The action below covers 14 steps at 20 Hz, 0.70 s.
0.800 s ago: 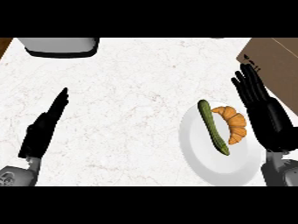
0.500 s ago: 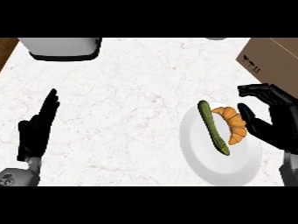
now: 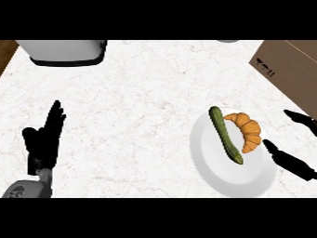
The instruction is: Pick the squash from the plate and place it in the cardboard box
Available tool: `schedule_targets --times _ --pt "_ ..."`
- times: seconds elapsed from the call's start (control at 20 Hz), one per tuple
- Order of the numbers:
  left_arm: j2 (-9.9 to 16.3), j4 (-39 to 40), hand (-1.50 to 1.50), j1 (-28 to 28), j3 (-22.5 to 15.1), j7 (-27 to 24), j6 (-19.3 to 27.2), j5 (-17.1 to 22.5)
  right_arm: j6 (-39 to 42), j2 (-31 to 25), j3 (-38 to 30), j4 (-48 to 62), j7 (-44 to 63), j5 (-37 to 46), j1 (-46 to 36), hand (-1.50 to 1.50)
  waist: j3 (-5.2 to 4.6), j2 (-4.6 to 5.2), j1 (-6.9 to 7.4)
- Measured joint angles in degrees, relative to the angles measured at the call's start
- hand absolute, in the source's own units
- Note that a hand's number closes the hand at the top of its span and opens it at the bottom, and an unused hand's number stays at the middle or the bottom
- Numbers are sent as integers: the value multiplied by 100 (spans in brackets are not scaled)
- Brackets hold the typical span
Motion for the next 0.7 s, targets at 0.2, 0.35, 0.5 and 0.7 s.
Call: schedule_targets --times 0.2,0.35,0.5,0.7 --pt "10 -69 0 45 51 79 -66 11 130 -315 147 -655 756 604 409 -150 0 -13 15" --pt "-88 18 0 -21 49 64 -23 -45 530 -611 152 -1201 1598 819 542 -150 -1 -14 13" --pt "-75 72 0 -104 129 73 -84 -34 1081 -861 113 -1530 2385 828 370 -150 -1 -10 38" --pt "-97 50 0 16 138 -19 -149 -64 1767 -1046 390 -2017 3428 1025 183 -150 -1 -10 68"
